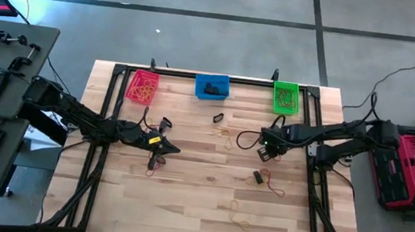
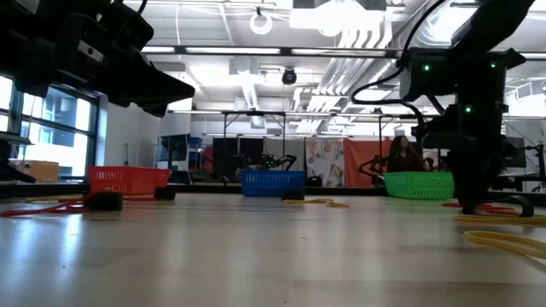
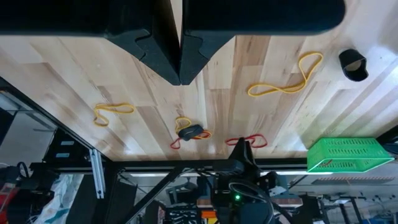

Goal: Sort rubber bands into baskets
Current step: Put the red rubber band into the green bin

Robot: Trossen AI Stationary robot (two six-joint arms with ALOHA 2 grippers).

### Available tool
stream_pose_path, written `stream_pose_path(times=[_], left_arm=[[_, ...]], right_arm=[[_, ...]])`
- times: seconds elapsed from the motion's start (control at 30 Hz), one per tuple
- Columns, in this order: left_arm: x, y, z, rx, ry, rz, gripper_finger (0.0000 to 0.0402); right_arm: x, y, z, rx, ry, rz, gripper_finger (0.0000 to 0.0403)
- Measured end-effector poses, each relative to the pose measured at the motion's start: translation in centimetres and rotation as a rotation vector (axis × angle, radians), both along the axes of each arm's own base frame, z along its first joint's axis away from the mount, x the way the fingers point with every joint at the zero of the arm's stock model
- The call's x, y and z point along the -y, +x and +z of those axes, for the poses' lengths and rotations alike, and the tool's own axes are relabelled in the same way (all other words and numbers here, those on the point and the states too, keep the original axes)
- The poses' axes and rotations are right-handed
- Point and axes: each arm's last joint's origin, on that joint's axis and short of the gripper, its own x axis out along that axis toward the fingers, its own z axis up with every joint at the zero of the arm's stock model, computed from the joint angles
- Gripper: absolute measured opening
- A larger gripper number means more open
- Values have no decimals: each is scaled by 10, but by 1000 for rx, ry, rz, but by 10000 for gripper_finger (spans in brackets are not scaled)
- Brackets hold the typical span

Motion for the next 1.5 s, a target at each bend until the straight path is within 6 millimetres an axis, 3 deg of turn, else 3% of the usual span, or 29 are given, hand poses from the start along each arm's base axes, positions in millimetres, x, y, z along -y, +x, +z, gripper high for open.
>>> stream_pose_path(times=[0.37,0.67,0.87,1.07,1.5], left_arm=[[0,0,0,0,-1,0,0],[0,0,0,0,-1,0,0],[0,0,0,1,-1,0,0],[0,0,0,1,-1,0,0],[0,0,0,0,-1,-1,0]], right_arm=[[0,-3,-7,16,-11,12,98],[0,-2,-7,15,-19,74,12],[0,2,-2,13,-59,101,4],[-2,15,20,18,-162,125,1],[-3,42,88,59,-383,165,0]])
